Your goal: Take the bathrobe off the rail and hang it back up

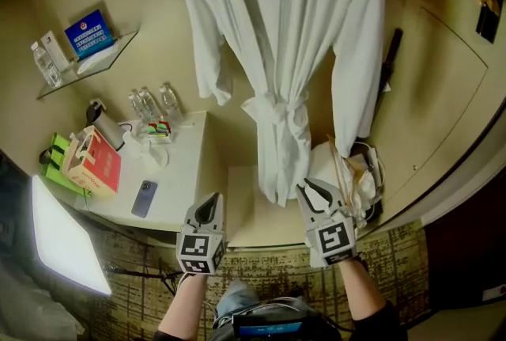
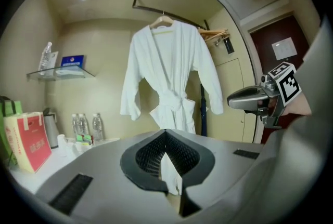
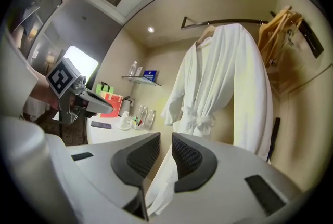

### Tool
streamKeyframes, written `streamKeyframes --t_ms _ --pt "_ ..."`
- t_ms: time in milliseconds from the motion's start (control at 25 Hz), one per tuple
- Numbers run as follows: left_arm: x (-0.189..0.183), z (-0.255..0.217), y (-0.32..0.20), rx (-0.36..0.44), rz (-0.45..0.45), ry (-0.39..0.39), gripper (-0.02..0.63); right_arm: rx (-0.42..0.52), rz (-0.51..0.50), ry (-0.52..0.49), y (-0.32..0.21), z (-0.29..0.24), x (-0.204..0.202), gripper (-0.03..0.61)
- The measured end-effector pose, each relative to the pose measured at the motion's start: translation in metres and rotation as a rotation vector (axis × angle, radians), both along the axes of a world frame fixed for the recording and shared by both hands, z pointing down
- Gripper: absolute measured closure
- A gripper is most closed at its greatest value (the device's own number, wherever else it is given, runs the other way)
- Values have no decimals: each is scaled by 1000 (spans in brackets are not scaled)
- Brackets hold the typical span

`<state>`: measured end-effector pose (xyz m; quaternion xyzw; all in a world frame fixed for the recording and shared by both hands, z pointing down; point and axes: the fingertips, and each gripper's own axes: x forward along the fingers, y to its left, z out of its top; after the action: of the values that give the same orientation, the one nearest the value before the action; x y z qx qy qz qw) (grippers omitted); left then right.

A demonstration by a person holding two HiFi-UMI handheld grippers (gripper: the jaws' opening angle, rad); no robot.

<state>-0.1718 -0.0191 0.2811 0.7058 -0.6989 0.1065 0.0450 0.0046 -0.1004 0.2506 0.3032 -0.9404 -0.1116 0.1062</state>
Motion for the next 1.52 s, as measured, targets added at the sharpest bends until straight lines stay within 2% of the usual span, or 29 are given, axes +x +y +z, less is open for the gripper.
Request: streamKeyframes --t_ms 200,400,520,800,880,960,1120,1200,1240,1280,1520 --pt "-4 -52 -68 108 93 -17 613 235 30 26 -39 -87 -25 417" --pt "-14 -115 -123 222 204 -32 613 429 133 64 -69 -184 -51 370" --pt "-17 -151 -151 276 260 -34 613 519 191 78 -87 -236 -63 370" --pt "-6 -244 -199 402 391 -15 613 675 341 106 -121 -341 -74 339" --pt "-3 -276 -211 443 415 -13 613 715 390 106 -129 -372 -73 338" --pt "-1 -306 -221 483 435 -11 613 751 427 98 -137 -405 -75 282" --pt "3 -357 -240 545 470 -8 613 836 513 113 -154 -468 -78 282" --pt "5 -378 -248 567 487 -8 613 861 550 132 -166 -493 -82 281" --pt "6 -387 -252 576 494 -9 613 872 566 148 -173 -504 -84 246" --pt "7 -395 -256 585 502 -11 613 882 583 165 -181 -515 -86 239" --pt "14 -434 -273 624 546 -21 613 913 681 268 -220 -567 -99 241"
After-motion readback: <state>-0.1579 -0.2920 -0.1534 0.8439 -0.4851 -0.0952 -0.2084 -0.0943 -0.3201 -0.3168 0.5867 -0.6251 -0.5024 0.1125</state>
